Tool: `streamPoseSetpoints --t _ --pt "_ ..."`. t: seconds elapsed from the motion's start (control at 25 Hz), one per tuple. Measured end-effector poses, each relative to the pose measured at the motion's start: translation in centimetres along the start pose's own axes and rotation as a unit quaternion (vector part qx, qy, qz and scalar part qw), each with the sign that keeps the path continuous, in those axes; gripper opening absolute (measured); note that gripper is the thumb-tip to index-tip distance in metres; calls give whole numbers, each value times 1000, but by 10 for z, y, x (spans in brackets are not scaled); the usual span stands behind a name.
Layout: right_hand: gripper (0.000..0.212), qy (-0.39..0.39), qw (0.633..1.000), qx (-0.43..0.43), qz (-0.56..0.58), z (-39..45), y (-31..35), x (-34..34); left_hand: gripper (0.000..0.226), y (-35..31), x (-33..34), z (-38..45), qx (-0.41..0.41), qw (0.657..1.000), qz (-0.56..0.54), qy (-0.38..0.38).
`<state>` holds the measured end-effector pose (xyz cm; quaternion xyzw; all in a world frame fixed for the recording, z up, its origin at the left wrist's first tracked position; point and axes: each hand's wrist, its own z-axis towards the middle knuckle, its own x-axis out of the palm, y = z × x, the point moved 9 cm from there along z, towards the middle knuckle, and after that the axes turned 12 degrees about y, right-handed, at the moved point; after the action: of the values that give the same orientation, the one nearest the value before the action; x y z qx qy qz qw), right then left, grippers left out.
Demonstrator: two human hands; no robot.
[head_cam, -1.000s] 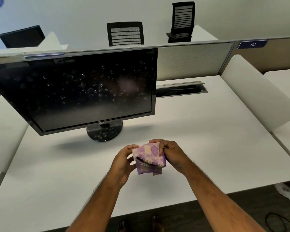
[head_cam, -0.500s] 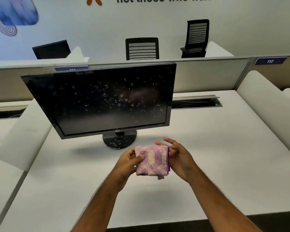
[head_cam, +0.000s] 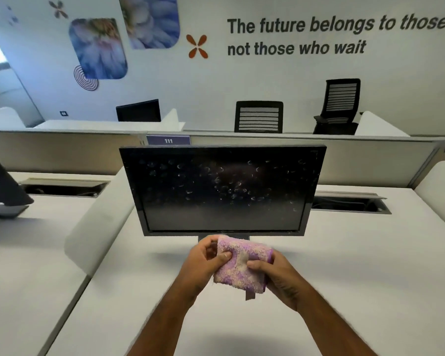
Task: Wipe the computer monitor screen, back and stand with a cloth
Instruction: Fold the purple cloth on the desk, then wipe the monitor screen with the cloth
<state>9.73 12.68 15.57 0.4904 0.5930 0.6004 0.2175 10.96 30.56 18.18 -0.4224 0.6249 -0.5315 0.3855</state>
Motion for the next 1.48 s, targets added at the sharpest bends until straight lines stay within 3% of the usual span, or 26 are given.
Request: streamPoseSetpoints --t 0.24,0.44,0.6,0.72,0.88,0.96,1.04,1.16,1.28,1.48 --pt "33 -43 988 -59 -138 39 73 47 34 -65 -73 2 80 990 111 -45" --pt "29 -32 928 -187 -321 64 170 118 46 -123 -148 -1 137 954 219 -149" --pt "40 -38 845 -290 -448 78 235 171 49 -163 -210 -10 194 890 318 -262" --pt "49 -69 763 -353 -538 104 267 204 63 -177 -247 -9 171 835 416 -318" --pt "56 -114 603 -386 -689 156 287 244 87 -176 -270 10 83 826 485 -274" --pt "59 -119 551 -372 -738 185 287 260 92 -173 -276 19 52 825 504 -252" --pt "60 -106 522 -339 -775 215 278 271 92 -170 -278 26 29 822 517 -237" --pt "66 -42 515 -244 -820 256 248 276 90 -167 -273 31 18 818 533 -217" --pt "77 10 563 -153 -812 281 222 272 90 -161 -273 37 32 827 526 -193" --pt "64 -27 553 -176 -814 286 217 271 92 -150 -280 46 27 842 505 -188"
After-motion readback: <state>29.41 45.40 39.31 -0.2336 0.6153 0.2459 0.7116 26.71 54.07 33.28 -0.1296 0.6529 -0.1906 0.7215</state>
